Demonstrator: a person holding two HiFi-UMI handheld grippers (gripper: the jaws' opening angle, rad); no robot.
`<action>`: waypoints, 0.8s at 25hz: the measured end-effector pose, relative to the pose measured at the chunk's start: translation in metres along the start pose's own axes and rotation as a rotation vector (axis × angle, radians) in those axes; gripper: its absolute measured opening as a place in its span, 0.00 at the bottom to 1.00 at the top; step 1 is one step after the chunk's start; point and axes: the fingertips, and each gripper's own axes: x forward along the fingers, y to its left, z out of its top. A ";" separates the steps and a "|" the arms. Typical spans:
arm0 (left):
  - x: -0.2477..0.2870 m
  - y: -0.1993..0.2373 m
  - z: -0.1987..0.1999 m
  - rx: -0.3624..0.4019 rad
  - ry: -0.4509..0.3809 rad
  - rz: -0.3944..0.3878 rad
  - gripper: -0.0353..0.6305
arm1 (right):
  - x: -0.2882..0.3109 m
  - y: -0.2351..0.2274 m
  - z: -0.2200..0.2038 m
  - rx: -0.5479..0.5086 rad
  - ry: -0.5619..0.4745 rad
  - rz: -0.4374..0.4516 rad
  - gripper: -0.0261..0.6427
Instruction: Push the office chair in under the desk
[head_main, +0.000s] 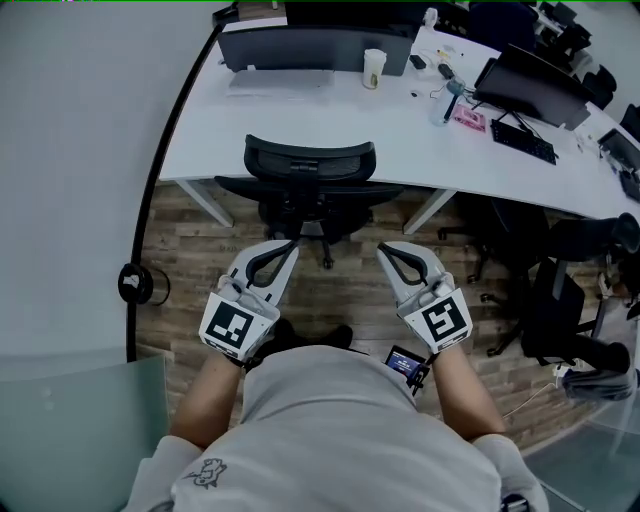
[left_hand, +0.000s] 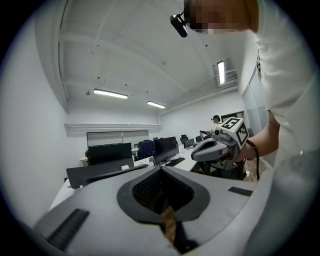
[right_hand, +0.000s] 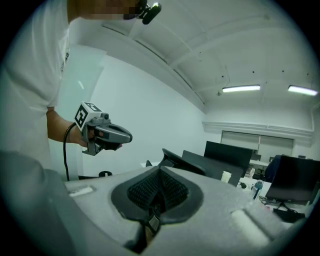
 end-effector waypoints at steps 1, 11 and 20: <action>-0.002 -0.003 -0.002 0.011 0.013 -0.016 0.05 | -0.002 0.003 -0.001 -0.001 0.002 -0.003 0.04; -0.066 -0.016 -0.011 0.025 0.013 -0.109 0.05 | -0.015 0.056 0.011 0.042 0.016 -0.069 0.04; -0.176 -0.003 -0.004 -0.041 -0.027 -0.121 0.05 | -0.006 0.160 0.038 0.063 0.018 -0.087 0.04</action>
